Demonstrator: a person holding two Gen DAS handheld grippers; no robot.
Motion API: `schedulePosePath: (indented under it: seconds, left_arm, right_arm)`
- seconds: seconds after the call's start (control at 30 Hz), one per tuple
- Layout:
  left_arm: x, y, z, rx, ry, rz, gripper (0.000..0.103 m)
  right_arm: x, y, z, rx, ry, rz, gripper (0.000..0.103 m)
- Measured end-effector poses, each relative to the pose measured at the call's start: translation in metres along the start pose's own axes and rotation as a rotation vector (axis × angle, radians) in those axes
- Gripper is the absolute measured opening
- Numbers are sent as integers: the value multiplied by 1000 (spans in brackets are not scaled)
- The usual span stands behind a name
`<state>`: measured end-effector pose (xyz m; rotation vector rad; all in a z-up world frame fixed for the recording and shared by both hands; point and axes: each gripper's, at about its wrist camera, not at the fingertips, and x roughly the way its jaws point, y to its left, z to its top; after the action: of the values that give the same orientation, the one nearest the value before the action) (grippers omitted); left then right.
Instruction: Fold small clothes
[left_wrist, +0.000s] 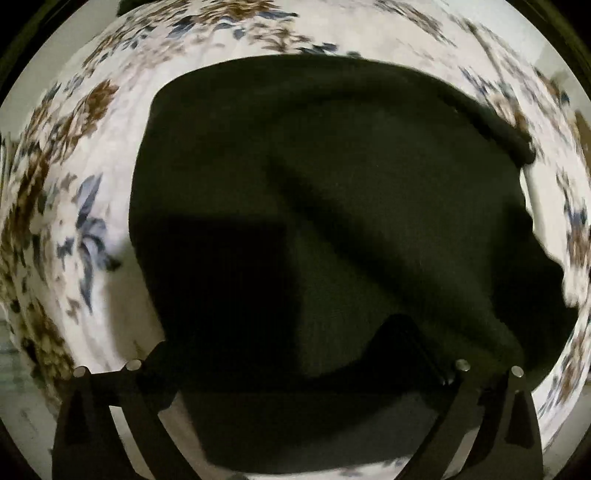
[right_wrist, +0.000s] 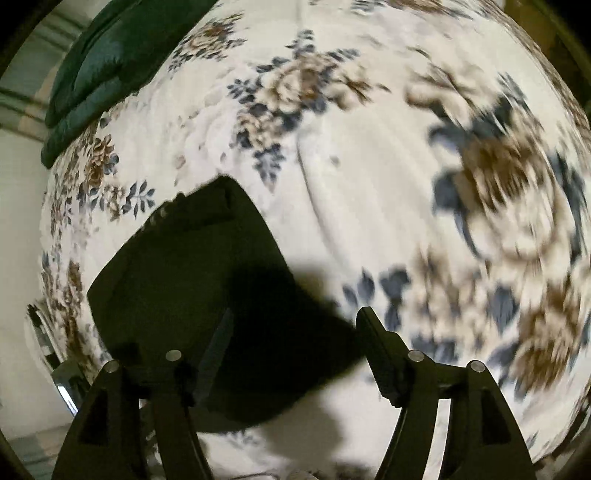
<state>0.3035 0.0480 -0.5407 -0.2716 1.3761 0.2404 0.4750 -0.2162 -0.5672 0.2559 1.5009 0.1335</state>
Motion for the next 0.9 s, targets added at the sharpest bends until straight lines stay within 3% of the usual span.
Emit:
schedulePosePath:
  seconds: [0.23, 0.57, 0.6, 0.63, 0.7, 0.9]
  left_arm:
    - [8, 14, 14, -45, 14, -46, 103]
    - [18, 15, 31, -107, 30, -15, 103]
    - [18, 15, 33, -108, 35, -16, 103]
    - [15, 16, 34, -115, 39, -23, 103]
    - [1, 20, 36, -141, 23, -46, 103]
    - [-37, 65, 56, -206, -83, -10, 103]
  right_arm:
    - [33, 18, 38, -111, 37, -18, 71]
    - [89, 34, 67, -184, 114, 13, 71]
    - [92, 36, 68, -190, 116, 42, 59]
    - [94, 39, 69, -196, 117, 80, 31]
    - [87, 48, 71, -207, 75, 84, 10]
    - [38, 58, 77, -177, -84, 136, 6]
